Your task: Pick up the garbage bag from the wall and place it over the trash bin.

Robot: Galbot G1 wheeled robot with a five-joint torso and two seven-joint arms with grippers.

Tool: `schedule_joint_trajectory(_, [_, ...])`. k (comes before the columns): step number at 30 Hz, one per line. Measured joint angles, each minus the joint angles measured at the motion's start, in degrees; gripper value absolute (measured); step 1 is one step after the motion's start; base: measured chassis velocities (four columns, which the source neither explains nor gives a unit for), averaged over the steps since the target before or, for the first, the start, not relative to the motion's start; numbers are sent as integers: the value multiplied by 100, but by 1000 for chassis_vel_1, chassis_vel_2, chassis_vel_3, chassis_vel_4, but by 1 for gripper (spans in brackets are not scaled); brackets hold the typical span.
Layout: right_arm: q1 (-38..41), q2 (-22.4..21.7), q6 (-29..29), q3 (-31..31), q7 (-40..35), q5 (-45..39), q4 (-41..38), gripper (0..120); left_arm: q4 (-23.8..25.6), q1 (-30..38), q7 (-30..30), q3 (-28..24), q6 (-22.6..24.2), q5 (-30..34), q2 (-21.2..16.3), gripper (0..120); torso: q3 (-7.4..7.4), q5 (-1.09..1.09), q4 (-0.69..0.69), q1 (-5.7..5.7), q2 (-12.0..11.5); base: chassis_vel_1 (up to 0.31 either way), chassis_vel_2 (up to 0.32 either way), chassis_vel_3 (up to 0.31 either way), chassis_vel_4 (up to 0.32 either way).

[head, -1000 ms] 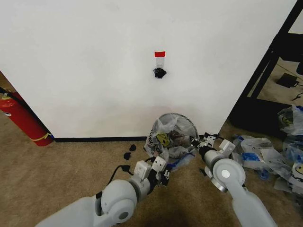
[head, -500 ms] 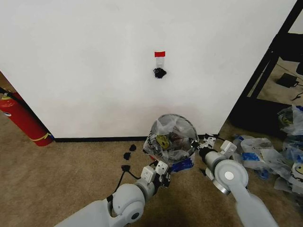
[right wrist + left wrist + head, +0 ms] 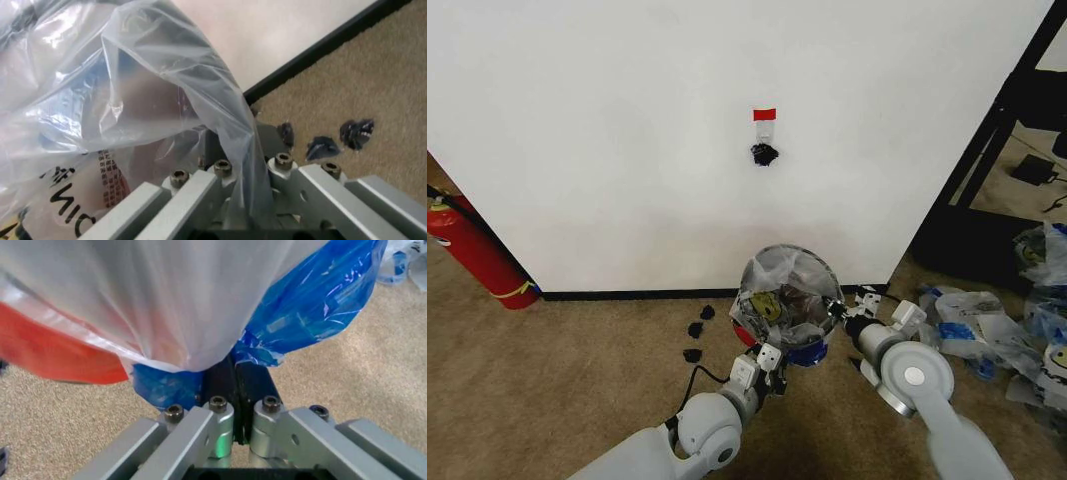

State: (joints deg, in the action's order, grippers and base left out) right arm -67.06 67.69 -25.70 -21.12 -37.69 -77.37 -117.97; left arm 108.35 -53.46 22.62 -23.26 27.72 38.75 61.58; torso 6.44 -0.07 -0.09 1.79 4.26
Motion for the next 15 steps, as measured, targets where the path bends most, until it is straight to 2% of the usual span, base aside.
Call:
schedule_joint_trajectory(4, [-3, 78, -74, -97, -175, -168, -43, 0, -179, 1, -16, 13, -98, -77, 33, 0, 0, 0, 1, 0, 0, 0, 0, 0, 0])
schedule_joint_trajectory(15, [-131, -57, -327, -113, -409, -334, -173, 0, -482, -60, -26, 125, -293, -223, 125, 0, 0, 1, 0, 0, 0, 0, 0, 0, 0])
